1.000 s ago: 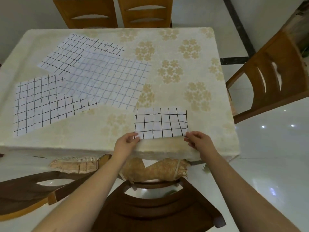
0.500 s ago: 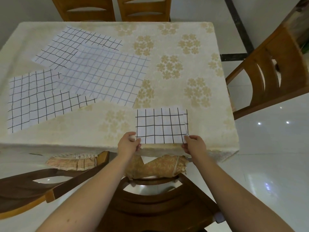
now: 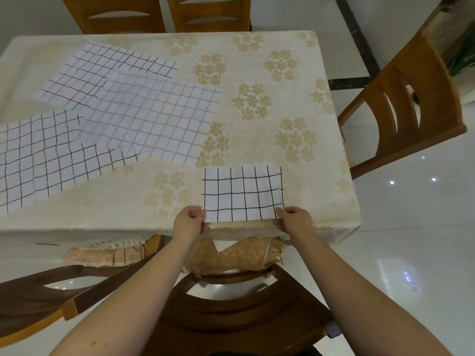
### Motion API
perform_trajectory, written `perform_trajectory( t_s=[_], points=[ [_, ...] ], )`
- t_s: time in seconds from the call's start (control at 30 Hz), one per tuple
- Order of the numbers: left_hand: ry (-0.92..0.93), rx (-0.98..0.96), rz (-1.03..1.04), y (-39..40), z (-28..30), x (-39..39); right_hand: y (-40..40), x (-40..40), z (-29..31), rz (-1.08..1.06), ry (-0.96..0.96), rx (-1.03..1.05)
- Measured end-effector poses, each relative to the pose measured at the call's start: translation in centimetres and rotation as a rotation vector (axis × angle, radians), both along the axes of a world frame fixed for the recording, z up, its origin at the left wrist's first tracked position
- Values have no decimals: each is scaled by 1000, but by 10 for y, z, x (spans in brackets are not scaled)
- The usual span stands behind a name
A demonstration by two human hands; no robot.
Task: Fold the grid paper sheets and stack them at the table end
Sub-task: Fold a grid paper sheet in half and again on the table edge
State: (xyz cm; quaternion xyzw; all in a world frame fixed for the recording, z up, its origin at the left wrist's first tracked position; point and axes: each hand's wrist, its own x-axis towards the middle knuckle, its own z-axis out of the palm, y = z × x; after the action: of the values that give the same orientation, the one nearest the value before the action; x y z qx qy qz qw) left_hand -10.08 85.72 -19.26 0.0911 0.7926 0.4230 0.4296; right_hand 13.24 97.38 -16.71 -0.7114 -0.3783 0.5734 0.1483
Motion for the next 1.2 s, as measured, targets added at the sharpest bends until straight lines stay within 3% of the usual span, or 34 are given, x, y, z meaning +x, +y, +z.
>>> perform_trajectory(
  t_s=[0.47, 0.7, 0.8, 1.0, 1.13, 1.2],
  points=[
    [39, -52, -74, 1, -3, 3, -8, 20, -13, -211, 95, -110],
    [-81, -109, -158, 12, 9, -4, -4, 19, -24, -48, 41, -151],
    [-38, -106, -177, 16, 11, -4, 0, 16, -25, 88, -53, -50],
    [232, -107, -203, 23, 16, -4, 11, 6, -18, 324, -236, 293],
    [121, -142, -182, 21, 9, -5, 5, 4, -20, 269, -251, 306],
    [74, -141, -148, 21, 4, -6, -2, -2, -22, 317, -365, 454]
  ],
)
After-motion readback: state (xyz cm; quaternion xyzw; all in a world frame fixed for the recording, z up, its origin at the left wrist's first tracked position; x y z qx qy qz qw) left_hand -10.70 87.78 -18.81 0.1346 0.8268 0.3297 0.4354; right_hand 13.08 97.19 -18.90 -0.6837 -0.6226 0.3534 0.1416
